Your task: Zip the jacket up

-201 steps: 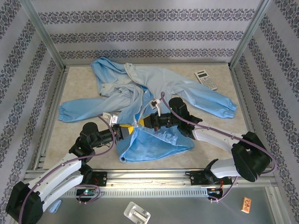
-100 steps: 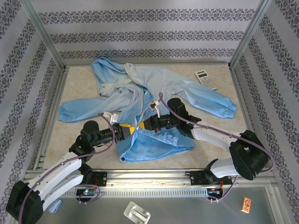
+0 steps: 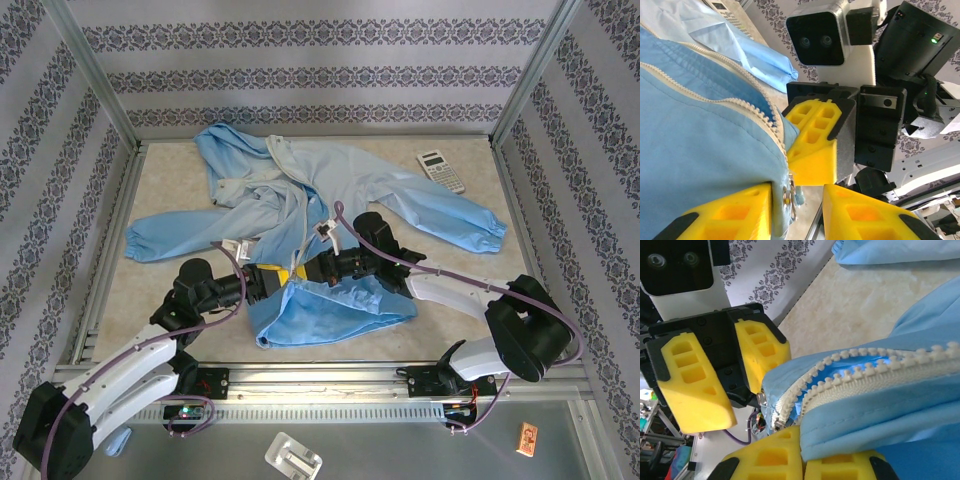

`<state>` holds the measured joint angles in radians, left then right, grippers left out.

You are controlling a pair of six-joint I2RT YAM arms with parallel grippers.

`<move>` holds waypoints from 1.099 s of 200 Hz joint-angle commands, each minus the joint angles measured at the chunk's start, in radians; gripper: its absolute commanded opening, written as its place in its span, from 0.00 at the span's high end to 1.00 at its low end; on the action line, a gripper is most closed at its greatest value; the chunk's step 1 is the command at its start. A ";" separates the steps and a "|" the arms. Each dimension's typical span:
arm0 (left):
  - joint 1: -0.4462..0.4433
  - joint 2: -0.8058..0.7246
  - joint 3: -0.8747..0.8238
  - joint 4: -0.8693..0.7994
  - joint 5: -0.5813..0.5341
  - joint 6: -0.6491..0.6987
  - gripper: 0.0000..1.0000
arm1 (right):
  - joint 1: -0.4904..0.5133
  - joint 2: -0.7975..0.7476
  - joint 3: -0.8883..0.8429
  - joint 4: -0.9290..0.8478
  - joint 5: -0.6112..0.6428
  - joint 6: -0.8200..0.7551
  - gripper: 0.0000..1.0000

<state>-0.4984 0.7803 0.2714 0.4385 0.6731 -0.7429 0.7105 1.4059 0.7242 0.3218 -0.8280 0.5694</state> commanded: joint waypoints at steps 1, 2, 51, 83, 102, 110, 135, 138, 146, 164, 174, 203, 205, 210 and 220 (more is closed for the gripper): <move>-0.012 0.011 -0.018 0.083 0.003 -0.020 0.69 | 0.016 0.000 0.027 0.027 -0.011 -0.029 1.00; -0.011 0.012 -0.019 0.085 0.003 -0.021 0.69 | 0.016 0.000 0.027 0.027 -0.011 -0.029 1.00; -0.011 0.071 -0.001 0.127 0.026 -0.021 0.89 | 0.026 -0.008 0.017 0.049 0.013 -0.024 1.00; -0.012 0.060 -0.002 0.102 0.031 0.005 1.00 | 0.024 -0.032 0.027 0.032 0.019 -0.031 1.00; -0.011 0.040 0.011 0.038 0.035 0.030 1.00 | 0.016 -0.059 0.019 0.012 0.043 -0.031 1.00; -0.011 0.031 0.021 -0.001 0.036 0.044 1.00 | 0.012 -0.070 0.013 0.008 0.050 -0.028 1.00; -0.012 0.005 0.056 -0.139 0.032 0.097 1.00 | 0.005 -0.087 0.003 -0.001 0.062 -0.021 1.00; -0.013 0.004 0.058 -0.150 0.031 0.101 1.00 | 0.005 -0.086 0.003 -0.004 0.062 -0.020 1.00; -0.012 0.006 0.060 -0.166 0.036 0.105 1.00 | 0.004 -0.084 0.003 -0.005 0.063 -0.020 1.00; -0.015 0.013 0.061 -0.182 0.050 0.099 1.00 | 0.006 -0.074 -0.003 0.008 0.067 -0.010 1.00; -0.018 0.011 0.059 -0.192 0.052 0.096 1.00 | 0.009 -0.067 -0.003 0.011 0.073 -0.007 1.00; -0.023 -0.027 0.061 -0.247 0.040 0.105 1.00 | 0.021 -0.046 0.007 0.017 0.080 -0.003 1.00; -0.023 -0.029 0.063 -0.251 0.042 0.107 1.00 | 0.021 -0.045 0.007 0.017 0.082 -0.003 1.00; -0.025 -0.037 0.067 -0.267 0.040 0.109 1.00 | 0.023 -0.046 0.008 0.016 0.087 -0.003 1.00; -0.027 -0.050 0.072 -0.294 0.037 0.117 1.00 | 0.025 -0.048 0.007 0.014 0.100 -0.002 1.00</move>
<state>-0.5030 0.7654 0.3168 0.2546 0.6800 -0.6674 0.7265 1.3579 0.7219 0.2825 -0.7673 0.5709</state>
